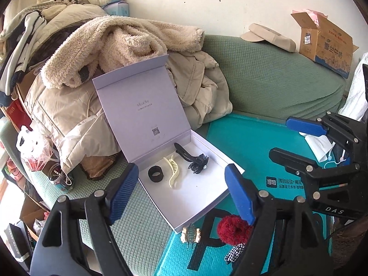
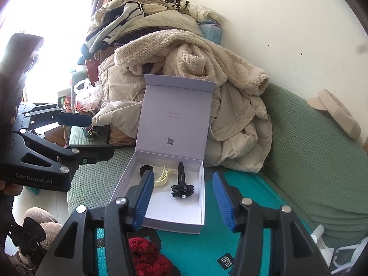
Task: Organize objects
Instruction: 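Withdraw both open tools from the box back toward the mat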
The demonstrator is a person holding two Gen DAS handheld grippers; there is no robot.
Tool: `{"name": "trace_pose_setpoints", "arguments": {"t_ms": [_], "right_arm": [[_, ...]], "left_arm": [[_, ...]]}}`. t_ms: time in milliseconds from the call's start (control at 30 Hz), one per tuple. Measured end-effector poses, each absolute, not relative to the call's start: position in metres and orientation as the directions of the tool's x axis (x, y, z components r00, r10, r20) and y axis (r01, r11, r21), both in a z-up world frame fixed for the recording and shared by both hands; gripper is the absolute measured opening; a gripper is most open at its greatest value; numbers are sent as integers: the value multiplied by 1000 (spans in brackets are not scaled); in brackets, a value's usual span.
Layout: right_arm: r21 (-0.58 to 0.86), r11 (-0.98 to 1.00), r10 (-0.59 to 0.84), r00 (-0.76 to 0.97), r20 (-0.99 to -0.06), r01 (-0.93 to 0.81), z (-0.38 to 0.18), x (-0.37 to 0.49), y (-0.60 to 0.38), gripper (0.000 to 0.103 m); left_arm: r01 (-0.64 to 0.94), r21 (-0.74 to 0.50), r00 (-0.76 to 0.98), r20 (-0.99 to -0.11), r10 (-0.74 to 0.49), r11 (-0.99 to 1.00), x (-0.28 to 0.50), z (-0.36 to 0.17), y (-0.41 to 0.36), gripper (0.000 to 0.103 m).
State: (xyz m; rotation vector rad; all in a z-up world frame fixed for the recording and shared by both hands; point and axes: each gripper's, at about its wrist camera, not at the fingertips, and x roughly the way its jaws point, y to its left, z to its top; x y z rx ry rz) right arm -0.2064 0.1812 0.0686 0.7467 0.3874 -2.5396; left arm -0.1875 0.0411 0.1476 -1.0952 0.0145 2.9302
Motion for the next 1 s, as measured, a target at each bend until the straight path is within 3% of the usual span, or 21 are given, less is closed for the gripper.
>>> {"name": "trace_pose_setpoints", "arguments": {"t_ms": [67,467,1000], "right_arm": [[-134,-854,-351,-745,-567,504,68,-198,183,57],[-132,-874,-312,-748,-586,468,57,-156,195,64],[-40,-871,-345,-667,-661,490,4,-115,203,64]], "left_arm": [[-13,12,-759,-651,2,-1000,-179,147,45,84],[12,-2,-767,-642,-8,-1000,-134,132,63,93],[19,1,-698,-716,-14,-1000,-97,79,74,94]]}}
